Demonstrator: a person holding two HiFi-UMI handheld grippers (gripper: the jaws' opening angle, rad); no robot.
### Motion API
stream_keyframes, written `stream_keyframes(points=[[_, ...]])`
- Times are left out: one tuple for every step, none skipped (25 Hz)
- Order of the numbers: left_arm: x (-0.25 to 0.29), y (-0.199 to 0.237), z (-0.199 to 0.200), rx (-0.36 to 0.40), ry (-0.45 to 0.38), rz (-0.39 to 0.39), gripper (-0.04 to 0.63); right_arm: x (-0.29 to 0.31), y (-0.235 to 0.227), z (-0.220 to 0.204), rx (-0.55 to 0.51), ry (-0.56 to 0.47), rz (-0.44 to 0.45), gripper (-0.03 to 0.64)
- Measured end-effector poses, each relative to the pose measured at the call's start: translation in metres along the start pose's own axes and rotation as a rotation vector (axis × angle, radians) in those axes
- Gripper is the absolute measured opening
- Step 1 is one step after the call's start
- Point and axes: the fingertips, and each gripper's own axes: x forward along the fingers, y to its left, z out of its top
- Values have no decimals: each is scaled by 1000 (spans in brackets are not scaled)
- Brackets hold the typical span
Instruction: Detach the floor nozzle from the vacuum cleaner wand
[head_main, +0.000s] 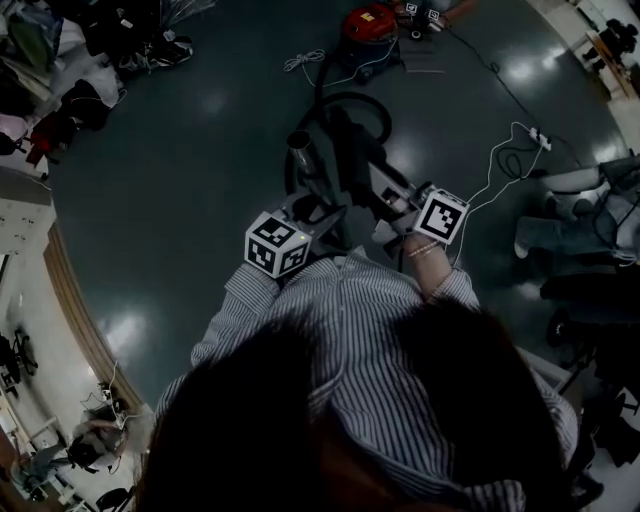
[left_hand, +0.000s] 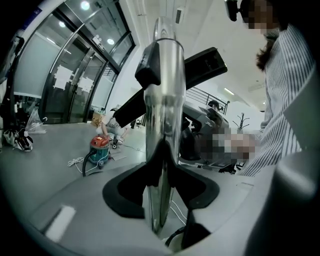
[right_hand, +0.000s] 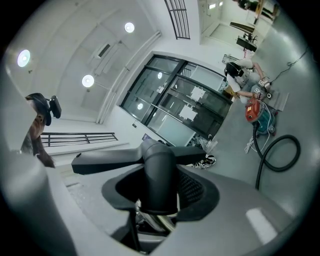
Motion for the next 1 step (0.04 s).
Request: stream_keyframes(points=[[0, 1, 2, 4, -1, -2, 181, 1, 0, 1, -4, 1, 2, 179]])
